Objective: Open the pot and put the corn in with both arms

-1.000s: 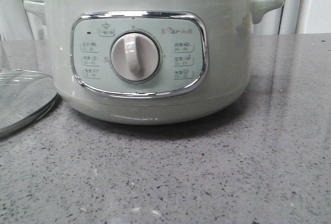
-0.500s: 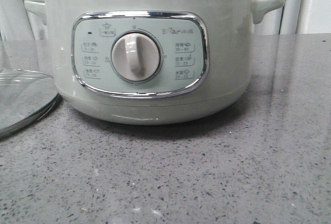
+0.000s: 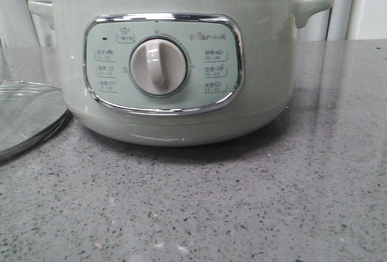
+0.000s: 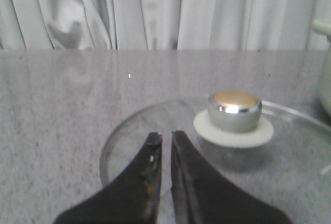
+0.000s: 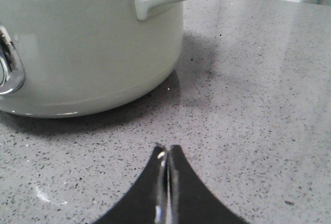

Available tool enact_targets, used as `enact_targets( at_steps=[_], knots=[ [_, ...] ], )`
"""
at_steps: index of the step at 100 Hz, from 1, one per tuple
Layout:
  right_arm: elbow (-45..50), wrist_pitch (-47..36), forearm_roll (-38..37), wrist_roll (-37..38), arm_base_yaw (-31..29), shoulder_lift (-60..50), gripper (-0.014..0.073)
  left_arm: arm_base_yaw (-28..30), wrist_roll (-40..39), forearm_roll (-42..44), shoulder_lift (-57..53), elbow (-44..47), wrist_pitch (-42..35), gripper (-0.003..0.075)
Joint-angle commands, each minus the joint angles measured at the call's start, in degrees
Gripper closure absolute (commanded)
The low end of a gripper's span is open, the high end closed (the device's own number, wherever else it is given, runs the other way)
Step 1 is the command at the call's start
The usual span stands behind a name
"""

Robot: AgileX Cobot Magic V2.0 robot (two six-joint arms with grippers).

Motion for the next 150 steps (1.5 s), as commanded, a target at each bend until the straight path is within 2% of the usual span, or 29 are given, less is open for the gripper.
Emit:
enact_targets(
  at_steps=[1,8,83,92,107,118,140,150],
  knots=[
    [-1.6,-4.1,-0.35,-0.48,-0.09,0.39,0.0657,0.18,-0.59,-0.55,-1.69,1.2,2.71,0.0741],
    [-1.6,-4.1,-0.35,-0.48,-0.09,0.39,0.0657,0.07,-0.59,-0.55,-1.69,1.2,5.46,0.0741],
    [-0.09,-4.18,-0.64,-0.68,-0.61,-1.92,0.0657,0.07,-0.59,-0.55,-1.69,1.2,5.07,0.0741],
    [1.85,-5.85,-4.14,-2.68,-2.9,-3.52,0.0657,0.07,-0.59,-0.55,-1.69,1.2,4.98,0.0741],
    [5.44,-8.43,-4.15,-2.68,-8.93,-6.08,0.0657,0.07,-0.59,-0.55,-1.69,1.2,4.98,0.0741],
    [8.59,-13.46,-4.15,-2.57,-13.42,-7.38,0.0657,0.07,-0.59,-0.55,-1.69,1.2,4.98,0.0741],
    [8.44,-8.17,-5.94,-1.94,-20.26,-12.49,0.0657,0.07,-0.59,-0.55,-1.69,1.2,4.98,0.0741],
    [8.44,-4.43,-11.01,3.02,-22.81,-15.67,0.0657,0.07,-0.59,-0.55,-1.69,1.2,4.98,0.0741]
  ],
)
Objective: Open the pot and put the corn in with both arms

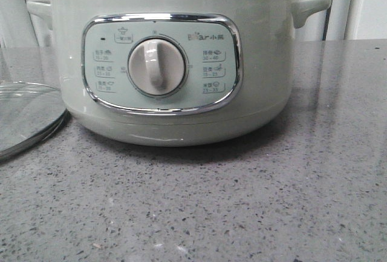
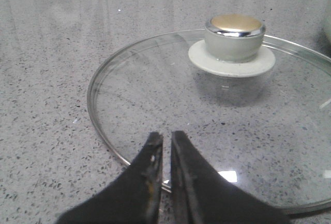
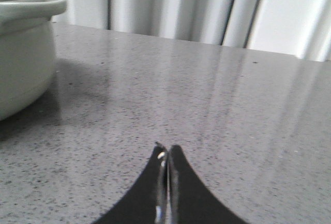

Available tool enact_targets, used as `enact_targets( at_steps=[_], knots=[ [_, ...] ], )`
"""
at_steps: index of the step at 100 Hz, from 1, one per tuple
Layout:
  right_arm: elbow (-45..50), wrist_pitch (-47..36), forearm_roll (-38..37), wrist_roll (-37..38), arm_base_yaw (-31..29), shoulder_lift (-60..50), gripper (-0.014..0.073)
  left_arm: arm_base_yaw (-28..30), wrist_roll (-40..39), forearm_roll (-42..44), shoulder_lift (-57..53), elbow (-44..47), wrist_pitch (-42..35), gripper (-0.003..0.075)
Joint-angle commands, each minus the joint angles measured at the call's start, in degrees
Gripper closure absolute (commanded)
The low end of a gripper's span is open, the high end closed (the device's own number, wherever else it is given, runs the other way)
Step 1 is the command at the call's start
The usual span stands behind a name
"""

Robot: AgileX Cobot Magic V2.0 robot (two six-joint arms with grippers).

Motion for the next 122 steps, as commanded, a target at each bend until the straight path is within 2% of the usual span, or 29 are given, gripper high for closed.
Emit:
enact_targets(
  at_steps=[1,20,28,33,47,122],
  knots=[
    [0.91,-0.96,-4.53,3.32,-2.17,-2.12,0.0657,0.07,-0.59,-0.55,-1.69,1.2,-3.17,0.0741],
    [0.91,10.84,-6.35,6.08,-3.69,-9.77,0.0657,0.07,-0.59,-0.55,-1.69,1.2,-3.17,0.0741],
    [0.91,16.2,-8.24,10.24,-3.78,-12.83,0.0657,0.07,-0.59,-0.55,-1.69,1.2,-3.17,0.0741],
    [1.02,17.61,-10.8,13.69,-3.78,-13.04,0.0657,0.07,-0.59,-0.55,-1.69,1.2,-3.17,0.0741],
    [1.02,21.46,-11.32,14.08,-3.9,-12.93,0.0657,0.07,-0.59,-0.55,-1.69,1.2,-3.17,0.0741],
    [1.02,21.46,-11.32,14.08,-3.9,-12.93,0.0657,0.07,-0.59,-0.55,-1.69,1.2,-3.17,0.0741]
  ],
)
